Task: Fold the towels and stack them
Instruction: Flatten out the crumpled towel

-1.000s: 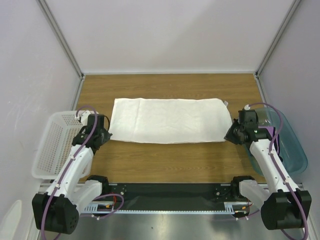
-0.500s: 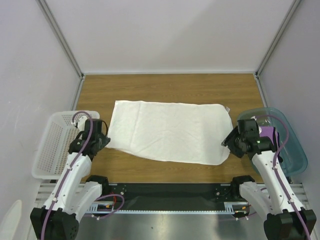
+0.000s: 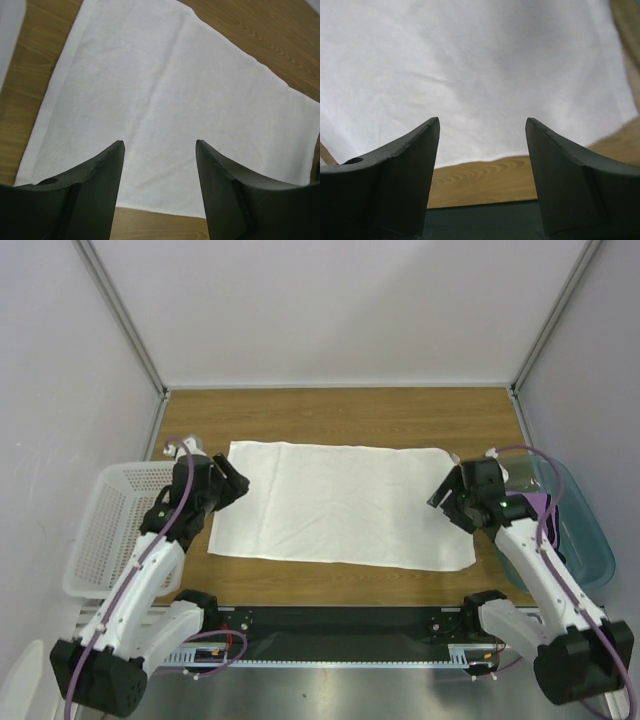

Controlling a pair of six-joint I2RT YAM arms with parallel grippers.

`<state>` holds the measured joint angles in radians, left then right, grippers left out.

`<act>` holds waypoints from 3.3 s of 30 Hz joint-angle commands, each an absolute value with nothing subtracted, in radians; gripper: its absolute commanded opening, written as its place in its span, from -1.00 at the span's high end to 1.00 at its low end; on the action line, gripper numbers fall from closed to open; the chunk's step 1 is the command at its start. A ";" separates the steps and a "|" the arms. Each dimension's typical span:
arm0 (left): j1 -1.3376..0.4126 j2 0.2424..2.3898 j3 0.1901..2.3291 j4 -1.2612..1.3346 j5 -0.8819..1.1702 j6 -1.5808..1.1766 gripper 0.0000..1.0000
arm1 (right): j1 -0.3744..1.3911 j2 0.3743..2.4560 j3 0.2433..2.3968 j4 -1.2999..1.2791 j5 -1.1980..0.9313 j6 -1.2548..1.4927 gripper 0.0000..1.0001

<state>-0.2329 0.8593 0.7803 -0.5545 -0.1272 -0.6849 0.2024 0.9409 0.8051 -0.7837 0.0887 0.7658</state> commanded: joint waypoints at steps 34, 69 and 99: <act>-0.103 1.993 1.370 -0.307 -0.230 -0.738 -0.02 | 0.054 1.829 1.269 -0.118 0.213 0.552 -0.52; -0.078 2.029 1.390 -0.351 -0.255 -0.798 -0.01 | 0.043 1.893 1.387 -0.353 0.435 0.408 1.00; -0.078 2.034 1.420 -0.385 -0.304 -0.796 0.01 | 0.018 1.882 1.341 -0.371 0.268 0.376 0.01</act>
<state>-0.0902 2.0293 1.3899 -0.3645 -0.2691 -0.7864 0.0238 1.9404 1.3552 -0.3775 0.2867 0.3866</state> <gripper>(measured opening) 0.494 0.500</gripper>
